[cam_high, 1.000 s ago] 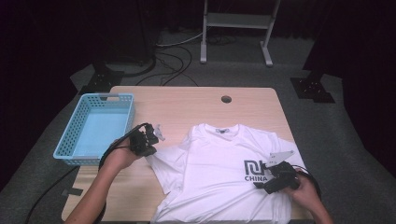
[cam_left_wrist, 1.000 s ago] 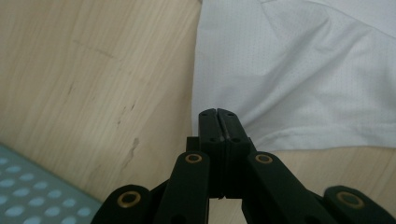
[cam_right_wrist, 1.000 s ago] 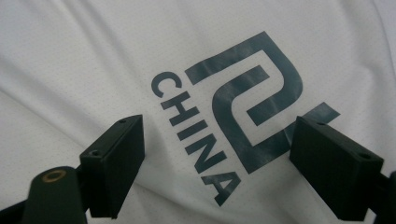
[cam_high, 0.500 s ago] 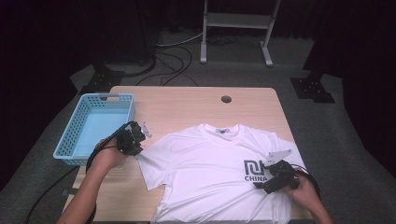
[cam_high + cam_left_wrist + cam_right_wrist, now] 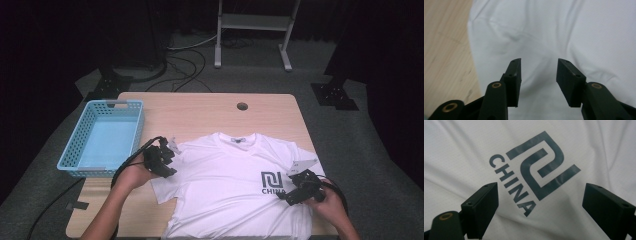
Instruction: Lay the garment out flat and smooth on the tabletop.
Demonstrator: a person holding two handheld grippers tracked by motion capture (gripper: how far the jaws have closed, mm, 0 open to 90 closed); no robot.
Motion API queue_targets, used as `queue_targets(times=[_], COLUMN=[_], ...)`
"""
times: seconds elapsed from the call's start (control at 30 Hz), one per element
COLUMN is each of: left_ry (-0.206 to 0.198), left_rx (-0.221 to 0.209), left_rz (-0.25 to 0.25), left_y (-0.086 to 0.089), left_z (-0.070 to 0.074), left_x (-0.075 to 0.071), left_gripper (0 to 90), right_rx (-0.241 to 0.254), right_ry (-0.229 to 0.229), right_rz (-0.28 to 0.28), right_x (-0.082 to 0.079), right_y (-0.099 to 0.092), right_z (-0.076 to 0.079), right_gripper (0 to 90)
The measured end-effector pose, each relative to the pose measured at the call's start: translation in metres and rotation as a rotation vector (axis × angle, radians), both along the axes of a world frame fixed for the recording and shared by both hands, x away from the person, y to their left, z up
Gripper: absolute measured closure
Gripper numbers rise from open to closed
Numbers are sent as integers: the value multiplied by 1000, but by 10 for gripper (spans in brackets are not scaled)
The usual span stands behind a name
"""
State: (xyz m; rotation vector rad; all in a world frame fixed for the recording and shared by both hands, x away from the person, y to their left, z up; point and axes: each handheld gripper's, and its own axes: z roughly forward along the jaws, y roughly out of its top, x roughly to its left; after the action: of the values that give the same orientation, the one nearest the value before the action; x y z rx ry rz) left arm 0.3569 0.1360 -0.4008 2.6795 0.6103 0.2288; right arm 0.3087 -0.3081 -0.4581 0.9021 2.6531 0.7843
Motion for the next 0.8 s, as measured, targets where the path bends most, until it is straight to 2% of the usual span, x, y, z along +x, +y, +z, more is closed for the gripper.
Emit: queue_targets(times=[0.07,0.2,0.27,0.33,0.43,0.53,0.67,0.73,0.8], left_ry=[50,76,82,84,109,101,70,51,39], left_rx=[-41,-67,-80,-76,-71,-40,-46,-31,-47], left_rz=[4,-13,9,29,66,104,117,121,135], left_y=[-10,-29,-37,-42,-48,-50,-51,-50,-47], left_z=[-5,-15,-21,-29,-42,-53,-55,-57,-59], left_x=[-1,-6,-6,-6,-5,-4,-6,-6,-5], left_gripper=[495,364,272,193,157,113,75,68,37], right_rx=[0,-13,-30,-23,-16,-24,-41,-24,-10], right_ry=[-1,7,2,7,26,25,57,81,89], right_rz=[-10,-55,-103,-144,-214,-277,-302,-307,-313], right_x=[1,3,6,10,16,23,30,33,35], right_y=[-3,-7,-9,-12,-16,-20,-19,-20,-21], right_z=[1,1,0,-1,-2,-2,-5,-6,-7], right_gripper=[127,127,127,128,128,127,120,113,96])
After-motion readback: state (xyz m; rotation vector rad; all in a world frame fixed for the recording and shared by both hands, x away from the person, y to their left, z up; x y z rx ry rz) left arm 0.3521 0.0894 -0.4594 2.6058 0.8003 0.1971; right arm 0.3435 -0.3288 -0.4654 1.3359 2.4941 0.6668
